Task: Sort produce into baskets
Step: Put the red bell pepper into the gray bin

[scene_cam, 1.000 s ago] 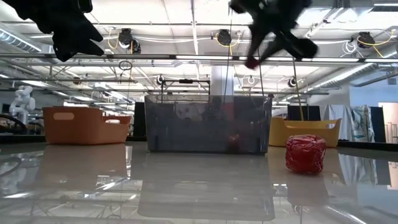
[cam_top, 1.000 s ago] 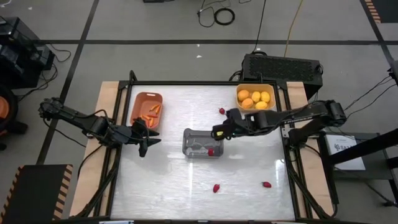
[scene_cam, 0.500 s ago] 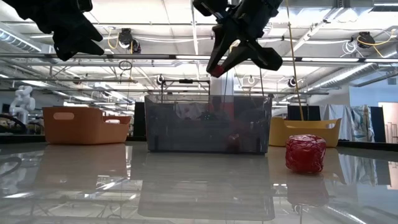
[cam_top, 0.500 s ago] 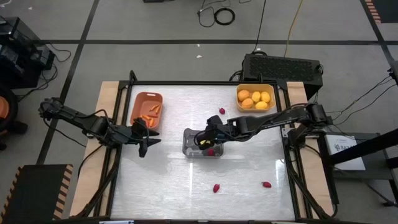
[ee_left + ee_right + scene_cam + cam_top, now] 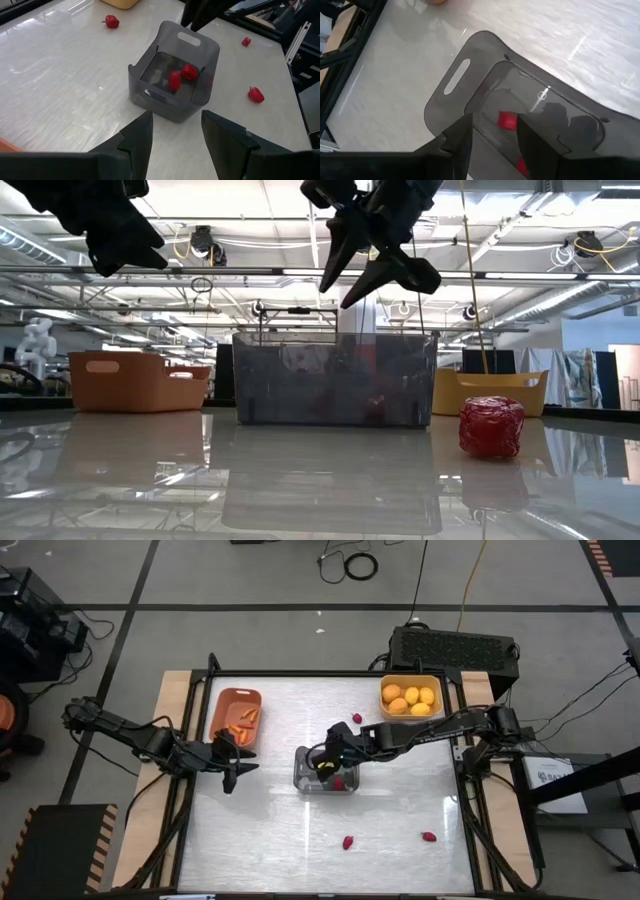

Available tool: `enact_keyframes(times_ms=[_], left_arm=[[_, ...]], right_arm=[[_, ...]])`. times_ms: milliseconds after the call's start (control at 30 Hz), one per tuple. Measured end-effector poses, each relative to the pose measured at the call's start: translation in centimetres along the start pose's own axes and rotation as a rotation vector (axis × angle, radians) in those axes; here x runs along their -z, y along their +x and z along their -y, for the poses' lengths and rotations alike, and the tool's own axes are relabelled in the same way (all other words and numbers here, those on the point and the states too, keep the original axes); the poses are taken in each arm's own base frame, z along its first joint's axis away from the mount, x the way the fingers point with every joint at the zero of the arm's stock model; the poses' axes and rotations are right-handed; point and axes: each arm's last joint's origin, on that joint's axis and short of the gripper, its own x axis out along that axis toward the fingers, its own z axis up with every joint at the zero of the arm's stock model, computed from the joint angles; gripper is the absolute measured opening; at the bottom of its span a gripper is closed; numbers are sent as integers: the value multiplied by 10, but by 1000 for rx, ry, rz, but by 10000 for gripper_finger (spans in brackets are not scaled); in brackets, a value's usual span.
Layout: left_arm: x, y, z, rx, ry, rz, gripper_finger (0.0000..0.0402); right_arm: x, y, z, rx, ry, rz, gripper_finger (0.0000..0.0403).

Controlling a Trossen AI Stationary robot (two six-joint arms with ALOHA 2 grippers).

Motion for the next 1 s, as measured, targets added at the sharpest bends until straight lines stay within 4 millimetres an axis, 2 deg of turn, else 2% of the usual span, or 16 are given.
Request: enact_keyframes(times_ms=[233,333,667,1000], left_arm=[[1,0,0,-2,7,-8,176],[2,0,-1,-12,11,-24,176],[6,0,-3,-8,56,-68,176],[6,0,-4,-33,49,-57,176]], right_arm=[[-18,2,11,-10,31,-41,148],[-33,4,22,16,62,-39,146],[-103,4,94,171,115,-59,144],[-132,1,147,291,54,-134,144]])
